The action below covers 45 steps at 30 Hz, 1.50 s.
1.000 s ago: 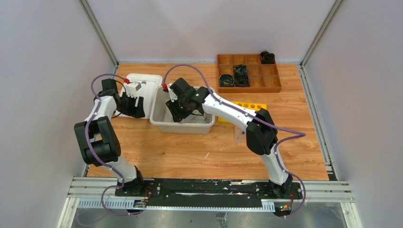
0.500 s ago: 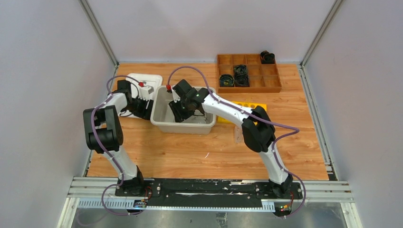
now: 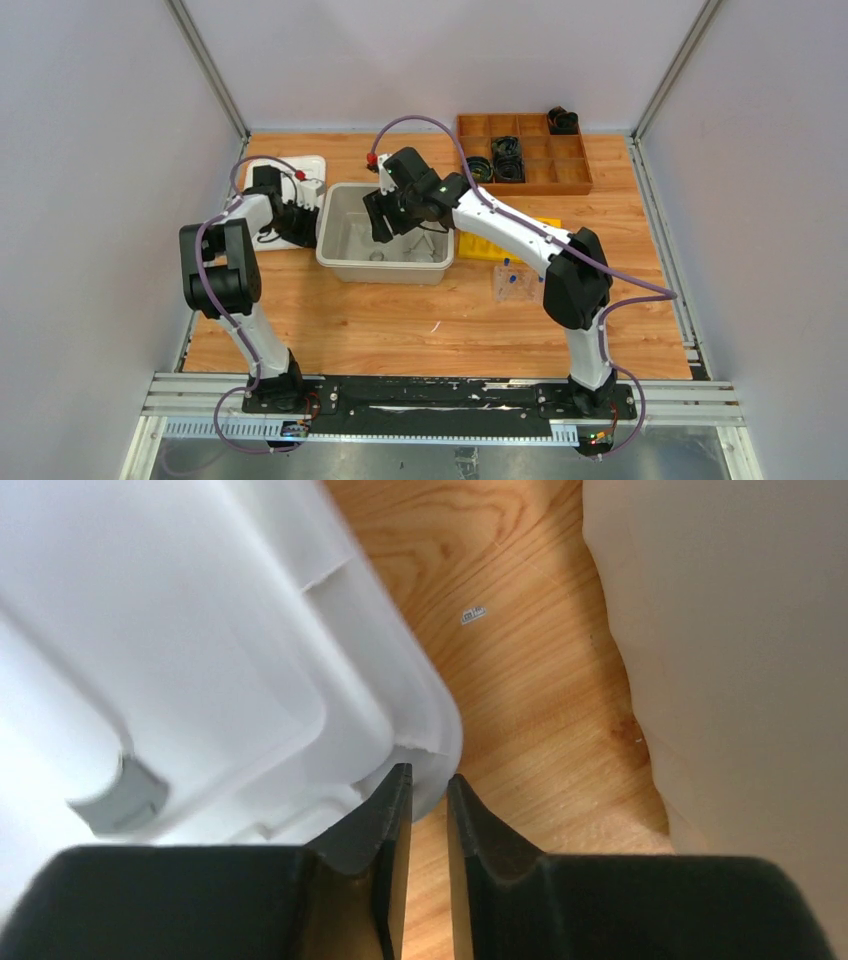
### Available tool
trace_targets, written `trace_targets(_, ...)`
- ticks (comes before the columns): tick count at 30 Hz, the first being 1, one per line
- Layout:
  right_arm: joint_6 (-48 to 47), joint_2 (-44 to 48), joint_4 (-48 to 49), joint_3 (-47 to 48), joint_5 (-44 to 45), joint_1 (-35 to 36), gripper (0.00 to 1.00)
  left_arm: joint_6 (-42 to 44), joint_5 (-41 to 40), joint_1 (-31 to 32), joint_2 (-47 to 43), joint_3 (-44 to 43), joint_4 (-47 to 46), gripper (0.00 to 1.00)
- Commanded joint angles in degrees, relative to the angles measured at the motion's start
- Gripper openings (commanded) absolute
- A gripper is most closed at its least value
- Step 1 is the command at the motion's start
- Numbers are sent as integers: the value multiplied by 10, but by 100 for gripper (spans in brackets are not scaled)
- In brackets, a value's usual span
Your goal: Organize the chemistry lab equipment
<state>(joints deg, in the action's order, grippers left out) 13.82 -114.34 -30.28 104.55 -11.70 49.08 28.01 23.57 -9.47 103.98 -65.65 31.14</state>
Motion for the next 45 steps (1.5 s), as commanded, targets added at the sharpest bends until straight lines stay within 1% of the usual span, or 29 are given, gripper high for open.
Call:
trace_targets(1,-4,40,8,-3,12,-6,63,22,-55,0,-15,17,-9,15)
trace_targets(5,-16,58,11,-12,21,-7,61,50,-71,0,-47,32,1,0)
trace_targets(11,-16,79,26,-33,21,-11,57,93,-81,0,-98,40,36,0)
trace_targets(14,-20,88,31,-40,27,-11,55,109,-77,0,-136,36,60,0)
trace_targets(16,-24,94,34,-45,30,-11,55,120,-76,1,-164,28,81,0)
trace_targets(18,-31,103,39,-47,30,-11,58,131,-68,2,-194,10,116,0)
trace_targets(21,-51,116,46,-49,28,-11,64,146,-38,6,-242,-15,171,0)
trace_targets(25,-98,144,77,-63,16,-12,71,162,6,18,-307,-53,250,0)
trace_targets(27,-133,167,113,-88,-7,-14,75,171,15,30,-333,-75,289,0)
trace_targets(30,-230,211,200,-154,-53,-14,79,180,20,59,-367,-115,344,0)
trace_targets(33,-327,253,280,-221,-95,-14,85,190,31,87,-392,-164,397,0)
trace_targets(37,-436,285,318,-250,-114,-12,86,194,32,152,-405,-224,461,0)
trace_targets(40,-519,306,334,-266,-138,-10,85,195,7,207,-413,-251,492,0)
trace_targets(45,-662,334,376,-314,-99,30,85,198,-14,282,-428,-261,508,0)
